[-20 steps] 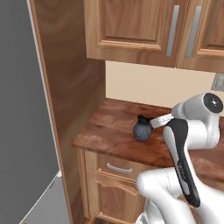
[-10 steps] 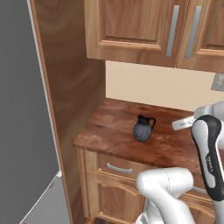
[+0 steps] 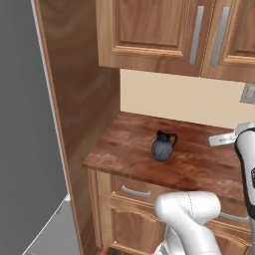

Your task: Move the apple and pickle from the top shelf to the second highest shelf to make space. Then, place the pitcher from the counter on the cleared top shelf.

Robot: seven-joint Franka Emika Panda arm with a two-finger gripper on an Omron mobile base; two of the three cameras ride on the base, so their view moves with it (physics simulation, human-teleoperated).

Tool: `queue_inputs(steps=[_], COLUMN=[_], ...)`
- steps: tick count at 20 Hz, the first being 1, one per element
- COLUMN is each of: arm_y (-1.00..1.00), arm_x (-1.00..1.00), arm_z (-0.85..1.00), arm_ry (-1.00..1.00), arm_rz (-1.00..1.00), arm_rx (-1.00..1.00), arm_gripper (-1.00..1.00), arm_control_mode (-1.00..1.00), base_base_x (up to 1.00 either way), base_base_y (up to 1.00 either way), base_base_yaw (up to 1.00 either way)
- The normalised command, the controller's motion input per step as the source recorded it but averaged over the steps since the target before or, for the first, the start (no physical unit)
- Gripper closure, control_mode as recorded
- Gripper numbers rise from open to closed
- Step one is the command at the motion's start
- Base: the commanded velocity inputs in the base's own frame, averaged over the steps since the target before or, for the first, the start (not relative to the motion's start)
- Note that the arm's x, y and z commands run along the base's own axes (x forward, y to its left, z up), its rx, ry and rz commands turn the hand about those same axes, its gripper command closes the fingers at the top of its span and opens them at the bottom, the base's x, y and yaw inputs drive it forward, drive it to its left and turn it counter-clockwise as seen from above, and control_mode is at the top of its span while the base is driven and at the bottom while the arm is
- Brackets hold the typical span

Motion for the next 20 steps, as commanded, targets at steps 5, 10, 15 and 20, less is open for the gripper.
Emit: queue_inputs(steps=[5,10,15,20], arm_y=[-0.01,0.0,0.0,-0.03], arm_x=[0.0,0.12,0.22,0.32], arm_z=[-0.12,-0.14,-0.18,-0.17], arm_ry=[-0.01,0.0,0.0,0.0], arm_rz=[0.0,0.05,0.11,0.13], arm_rx=[0.09,0.06,0.0,0.0], arm_gripper=[-1.0,-1.0,-1.0,-1.0], arm_control_mode=[-1.0,-1.0,-1.0,-1.0], base_base_x=[0.0,0.0,0.0,0.0], base_base_y=[0.0,0.0,0.0,0.0], base_base_yaw=[0.0,0.0,0.0,0.0])
